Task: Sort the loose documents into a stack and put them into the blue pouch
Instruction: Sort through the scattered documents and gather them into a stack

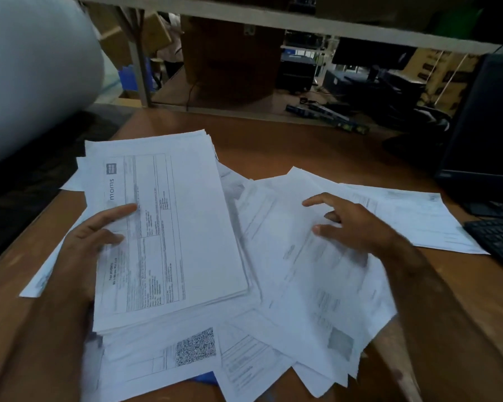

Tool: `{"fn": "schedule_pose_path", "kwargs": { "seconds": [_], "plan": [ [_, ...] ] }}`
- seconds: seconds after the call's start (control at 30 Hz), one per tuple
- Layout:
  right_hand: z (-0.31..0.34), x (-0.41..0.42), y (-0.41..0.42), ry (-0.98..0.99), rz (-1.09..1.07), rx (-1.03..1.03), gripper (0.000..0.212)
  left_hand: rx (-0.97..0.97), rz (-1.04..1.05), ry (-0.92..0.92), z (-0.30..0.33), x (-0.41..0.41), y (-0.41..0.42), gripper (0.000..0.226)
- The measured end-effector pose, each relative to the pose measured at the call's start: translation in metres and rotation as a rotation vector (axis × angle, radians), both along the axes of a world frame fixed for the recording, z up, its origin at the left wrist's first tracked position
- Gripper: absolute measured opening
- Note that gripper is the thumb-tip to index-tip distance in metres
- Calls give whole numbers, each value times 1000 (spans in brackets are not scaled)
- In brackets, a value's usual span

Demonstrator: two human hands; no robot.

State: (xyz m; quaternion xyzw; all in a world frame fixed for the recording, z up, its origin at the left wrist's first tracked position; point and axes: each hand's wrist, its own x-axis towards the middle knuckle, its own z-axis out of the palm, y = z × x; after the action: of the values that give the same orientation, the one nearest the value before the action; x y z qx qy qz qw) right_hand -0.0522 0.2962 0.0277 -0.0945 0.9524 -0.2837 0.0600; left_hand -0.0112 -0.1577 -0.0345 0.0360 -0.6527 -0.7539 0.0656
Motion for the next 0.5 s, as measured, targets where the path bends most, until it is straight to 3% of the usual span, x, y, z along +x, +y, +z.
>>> {"fn": "schedule_pose_path", "kwargs": {
  "seconds": [0.13, 0.27, 0.4, 0.5],
  "plan": [
    [1, 13, 12, -163, -20, 43, 54, 9, -3, -12, -3, -1, 3, 53],
    [3, 24, 10, 78, -170, -29, 69, 27, -23, -38, -1, -2, 15, 53],
    [7, 33, 15, 412, -179, -276, 52, 41, -47, -68, -1, -2, 22, 52],
    [3, 27, 17, 424, -237, -611, 35, 34, -62, -82, -1, -2, 24, 52]
  ]
}}
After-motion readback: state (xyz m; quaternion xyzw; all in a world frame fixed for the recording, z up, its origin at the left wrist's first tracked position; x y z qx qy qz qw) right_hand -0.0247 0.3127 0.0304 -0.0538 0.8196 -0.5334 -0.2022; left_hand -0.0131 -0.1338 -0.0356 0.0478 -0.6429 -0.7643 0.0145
